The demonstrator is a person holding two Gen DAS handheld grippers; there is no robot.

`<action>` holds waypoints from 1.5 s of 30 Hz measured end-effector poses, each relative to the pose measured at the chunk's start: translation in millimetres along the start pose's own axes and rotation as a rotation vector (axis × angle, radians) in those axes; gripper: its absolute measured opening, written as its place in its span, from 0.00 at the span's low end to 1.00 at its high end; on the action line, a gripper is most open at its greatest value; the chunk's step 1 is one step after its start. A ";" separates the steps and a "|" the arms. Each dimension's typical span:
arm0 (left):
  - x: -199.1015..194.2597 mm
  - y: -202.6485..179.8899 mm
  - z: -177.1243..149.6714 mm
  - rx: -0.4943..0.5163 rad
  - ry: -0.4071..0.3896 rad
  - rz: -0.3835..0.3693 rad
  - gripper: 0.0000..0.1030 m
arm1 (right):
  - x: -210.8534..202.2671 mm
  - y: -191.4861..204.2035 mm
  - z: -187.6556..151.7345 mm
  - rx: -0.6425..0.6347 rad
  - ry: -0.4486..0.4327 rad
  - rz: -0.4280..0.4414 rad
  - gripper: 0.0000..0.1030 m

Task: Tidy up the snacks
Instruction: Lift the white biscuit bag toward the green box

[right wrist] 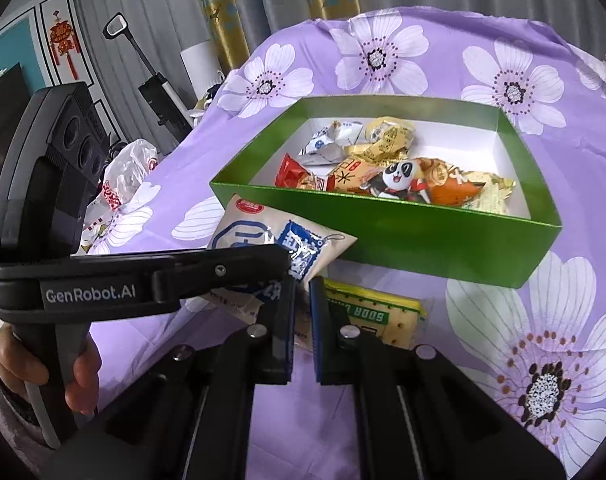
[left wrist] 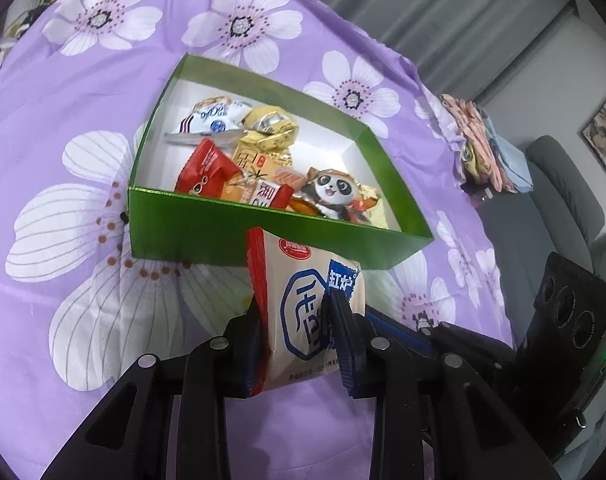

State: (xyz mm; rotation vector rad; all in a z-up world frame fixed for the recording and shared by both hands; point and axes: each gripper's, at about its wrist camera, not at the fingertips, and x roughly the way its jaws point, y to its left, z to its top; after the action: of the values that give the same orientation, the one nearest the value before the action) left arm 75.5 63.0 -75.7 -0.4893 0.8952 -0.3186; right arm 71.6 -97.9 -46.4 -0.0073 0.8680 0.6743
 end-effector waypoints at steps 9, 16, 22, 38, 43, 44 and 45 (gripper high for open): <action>-10.5 -16.9 1.2 0.050 -0.043 -0.001 0.30 | -18.7 -0.4 2.8 -0.007 -0.037 -0.009 0.07; -18.9 -27.8 0.1 0.079 -0.071 -0.005 0.30 | -30.5 1.7 4.3 -0.013 -0.061 -0.019 0.07; -25.1 -37.9 1.5 0.104 -0.093 -0.011 0.30 | -40.2 1.2 4.4 -0.017 -0.087 -0.025 0.07; -27.3 -56.9 14.4 0.151 -0.124 -0.018 0.30 | -54.1 -4.6 15.6 -0.025 -0.135 -0.038 0.07; -27.3 -63.7 21.0 0.174 -0.134 -0.015 0.30 | -56.8 -6.5 19.7 -0.017 -0.151 -0.039 0.08; -27.3 -64.1 22.0 0.176 -0.136 -0.016 0.30 | -57.3 -6.9 20.3 -0.017 -0.154 -0.039 0.08; -27.4 -65.3 23.2 0.179 -0.138 -0.016 0.30 | -57.8 -7.0 21.0 -0.018 -0.157 -0.039 0.08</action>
State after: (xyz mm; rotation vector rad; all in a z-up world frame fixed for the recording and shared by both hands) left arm 74.0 26.7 -10.6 -0.3487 0.7221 -0.3715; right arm 63.9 -129.2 6.5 0.0125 0.7095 0.6368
